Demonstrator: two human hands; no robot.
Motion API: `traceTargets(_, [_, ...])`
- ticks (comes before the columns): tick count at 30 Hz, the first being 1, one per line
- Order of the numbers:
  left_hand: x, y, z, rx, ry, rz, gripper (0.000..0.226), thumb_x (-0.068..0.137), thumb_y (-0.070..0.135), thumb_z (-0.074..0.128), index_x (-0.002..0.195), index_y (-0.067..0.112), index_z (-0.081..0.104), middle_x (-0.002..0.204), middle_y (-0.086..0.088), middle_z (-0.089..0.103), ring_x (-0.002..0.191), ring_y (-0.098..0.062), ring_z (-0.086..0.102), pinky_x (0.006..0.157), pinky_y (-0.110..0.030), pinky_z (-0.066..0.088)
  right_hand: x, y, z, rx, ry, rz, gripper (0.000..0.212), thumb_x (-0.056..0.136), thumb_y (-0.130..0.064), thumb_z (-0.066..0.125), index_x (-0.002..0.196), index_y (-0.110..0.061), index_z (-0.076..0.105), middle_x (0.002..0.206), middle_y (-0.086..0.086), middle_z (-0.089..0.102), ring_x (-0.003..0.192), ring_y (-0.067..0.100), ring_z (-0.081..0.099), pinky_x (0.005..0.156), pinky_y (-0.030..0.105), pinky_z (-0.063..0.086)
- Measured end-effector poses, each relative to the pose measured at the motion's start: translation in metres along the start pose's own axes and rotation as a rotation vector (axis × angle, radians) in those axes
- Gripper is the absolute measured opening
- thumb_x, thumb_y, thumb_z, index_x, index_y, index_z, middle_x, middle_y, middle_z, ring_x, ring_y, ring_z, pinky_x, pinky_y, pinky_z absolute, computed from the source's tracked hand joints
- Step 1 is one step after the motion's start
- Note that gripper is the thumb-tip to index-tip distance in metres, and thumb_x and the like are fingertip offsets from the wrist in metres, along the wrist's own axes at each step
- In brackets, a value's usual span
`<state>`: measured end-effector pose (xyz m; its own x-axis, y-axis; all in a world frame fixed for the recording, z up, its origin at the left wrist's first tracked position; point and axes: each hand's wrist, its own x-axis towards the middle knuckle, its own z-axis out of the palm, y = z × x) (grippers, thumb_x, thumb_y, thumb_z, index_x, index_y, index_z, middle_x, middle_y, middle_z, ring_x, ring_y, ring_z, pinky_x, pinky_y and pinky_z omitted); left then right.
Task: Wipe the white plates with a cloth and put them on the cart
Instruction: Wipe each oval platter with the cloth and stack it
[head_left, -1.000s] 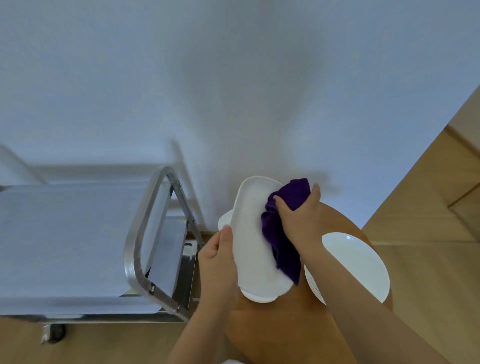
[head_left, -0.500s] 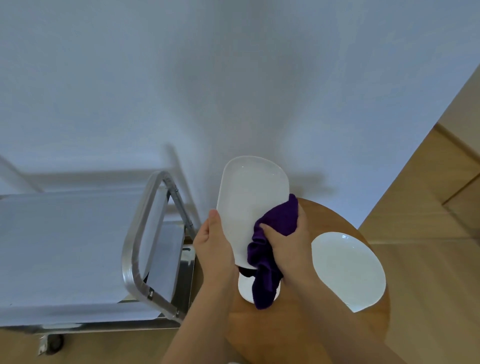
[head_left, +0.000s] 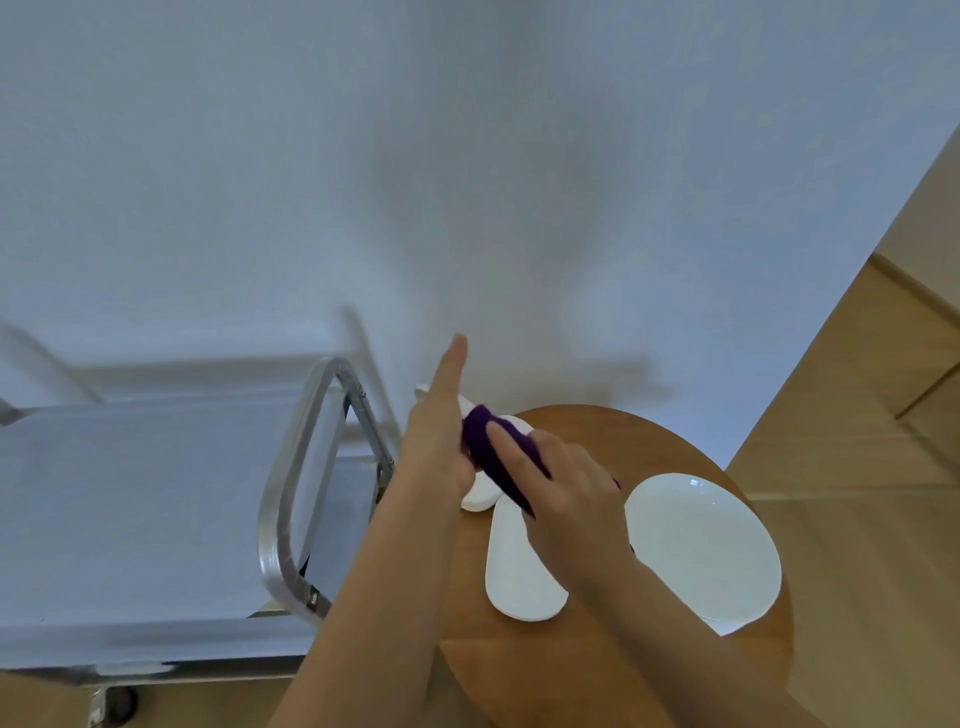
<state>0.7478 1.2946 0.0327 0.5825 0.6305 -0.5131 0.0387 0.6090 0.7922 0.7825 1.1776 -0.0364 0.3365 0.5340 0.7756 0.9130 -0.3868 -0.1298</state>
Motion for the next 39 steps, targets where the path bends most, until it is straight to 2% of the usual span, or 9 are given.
traceTargets(8, [0.019,-0.023,-0.014,-0.094,0.099,0.032,0.011,0.094,0.024,0.058,0.097,0.014,0.058,0.094,-0.008,0.067,0.085,-0.024,0.065,0.065,-0.037,0.055,-0.023,0.023,-0.011,0.235,-0.135,-0.145,0.052,0.062,-0.026,0.08,0.11,-0.011,0.067,0.104,0.009,0.067,0.094,0.023,0.06,0.071,0.029,0.053])
traceTargets(11, [0.016,-0.022,-0.024,-0.061,-0.04,0.155,0.007,0.096,0.023,0.054,0.1,0.02,0.059,0.084,0.001,0.075,0.079,-0.016,0.072,0.068,-0.036,0.058,-0.024,0.036,-0.019,0.436,-0.114,0.211,0.042,0.068,-0.023,0.071,0.108,-0.011,0.068,0.114,0.003,0.057,0.104,0.018,0.054,0.083,0.038,0.053])
traceTargets(14, [0.009,-0.023,-0.028,0.093,-0.11,0.291,0.015,0.096,0.03,0.053,0.107,0.025,0.061,0.088,0.007,0.075,0.084,-0.015,0.071,0.067,-0.032,0.057,-0.01,0.04,-0.024,0.627,-0.02,0.607,0.044,0.074,-0.035,0.065,0.116,-0.036,0.055,0.122,-0.018,0.04,0.113,0.006,0.046,0.091,0.03,0.047])
traceTargets(16, [0.004,-0.027,-0.021,0.183,-0.133,0.395,0.02,0.097,0.035,0.049,0.109,0.026,0.062,0.093,0.004,0.074,0.087,-0.016,0.07,0.068,-0.03,0.056,0.002,0.028,-0.02,0.64,-0.024,0.589,0.05,0.076,-0.05,0.058,0.123,-0.044,0.043,0.132,-0.013,0.031,0.12,0.015,0.041,0.095,0.027,0.042])
traceTargets(19, [-0.006,-0.036,-0.006,0.314,-0.151,0.553,0.025,0.1,0.038,0.04,0.1,0.028,0.063,0.091,0.007,0.072,0.084,-0.006,0.068,0.066,-0.017,0.053,0.02,0.002,-0.009,0.541,-0.066,0.525,0.048,0.083,-0.052,0.044,0.13,-0.045,0.04,0.14,-0.002,0.033,0.124,0.02,0.037,0.101,0.045,0.038])
traceTargets(26, [-0.03,-0.029,-0.005,0.396,-0.124,0.797,0.031,0.103,0.03,0.031,0.087,0.024,0.057,0.073,0.019,0.063,0.07,0.004,0.058,0.064,-0.011,0.047,0.078,0.002,-0.02,0.538,-0.072,0.374,0.04,0.083,-0.048,0.045,0.12,-0.035,0.055,0.124,-0.008,0.048,0.115,0.01,0.04,0.096,0.039,0.039])
traceTargets(30, [-0.045,-0.023,-0.01,0.496,-0.086,0.934,0.034,0.097,0.044,0.034,0.073,0.024,0.049,0.062,0.018,0.052,0.058,0.001,0.047,0.056,-0.015,0.042,0.119,0.015,-0.031,0.832,-0.223,0.614,0.018,0.078,-0.039,0.058,0.069,-0.023,0.058,0.069,-0.012,0.058,0.066,0.006,0.054,0.062,0.025,0.045])
traceTargets(36, [-0.059,0.017,-0.007,0.26,-0.006,1.032,0.041,0.097,0.033,0.04,0.061,0.043,0.056,0.058,0.022,0.053,0.054,0.008,0.046,0.051,-0.006,0.039,0.105,0.031,-0.043,1.481,-0.336,1.095,0.029,0.086,-0.042,0.058,0.091,-0.016,0.067,0.074,0.0,0.07,0.066,0.014,0.067,0.055,0.021,0.052])
traceTargets(39, [-0.052,0.033,-0.003,0.165,-0.023,0.989,0.041,0.1,0.032,0.041,0.066,0.039,0.061,0.063,0.024,0.059,0.061,0.009,0.053,0.057,-0.005,0.041,0.097,0.031,-0.038,1.39,-0.244,1.036,0.033,0.087,-0.044,0.056,0.104,-0.018,0.062,0.087,-0.003,0.069,0.076,0.011,0.066,0.063,0.022,0.054])
